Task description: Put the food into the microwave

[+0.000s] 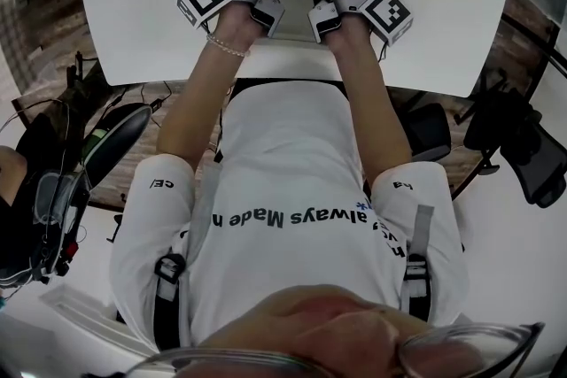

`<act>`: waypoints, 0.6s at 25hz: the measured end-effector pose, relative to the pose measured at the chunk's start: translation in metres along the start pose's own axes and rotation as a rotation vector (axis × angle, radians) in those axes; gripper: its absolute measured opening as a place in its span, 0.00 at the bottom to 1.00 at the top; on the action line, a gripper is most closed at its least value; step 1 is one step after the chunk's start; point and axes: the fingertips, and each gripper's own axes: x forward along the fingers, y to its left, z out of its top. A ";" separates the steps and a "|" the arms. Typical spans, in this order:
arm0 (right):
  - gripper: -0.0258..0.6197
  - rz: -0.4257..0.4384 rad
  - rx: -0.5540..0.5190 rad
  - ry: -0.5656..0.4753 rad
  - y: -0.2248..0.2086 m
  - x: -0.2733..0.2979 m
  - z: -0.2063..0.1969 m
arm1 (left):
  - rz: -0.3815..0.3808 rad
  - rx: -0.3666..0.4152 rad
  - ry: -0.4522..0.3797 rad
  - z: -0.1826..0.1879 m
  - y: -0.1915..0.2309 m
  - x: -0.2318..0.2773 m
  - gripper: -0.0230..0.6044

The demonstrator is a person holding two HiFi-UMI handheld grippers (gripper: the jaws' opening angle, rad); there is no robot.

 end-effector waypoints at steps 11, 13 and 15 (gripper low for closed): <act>0.08 -0.007 0.008 -0.019 -0.002 0.006 0.006 | 0.011 -0.011 -0.011 0.000 0.002 0.004 0.07; 0.08 -0.005 0.001 -0.011 0.000 0.007 0.006 | 0.002 -0.007 -0.008 0.001 0.000 0.005 0.07; 0.08 -0.008 -0.003 -0.001 0.002 0.005 0.005 | -0.007 -0.011 -0.003 0.003 -0.003 0.002 0.10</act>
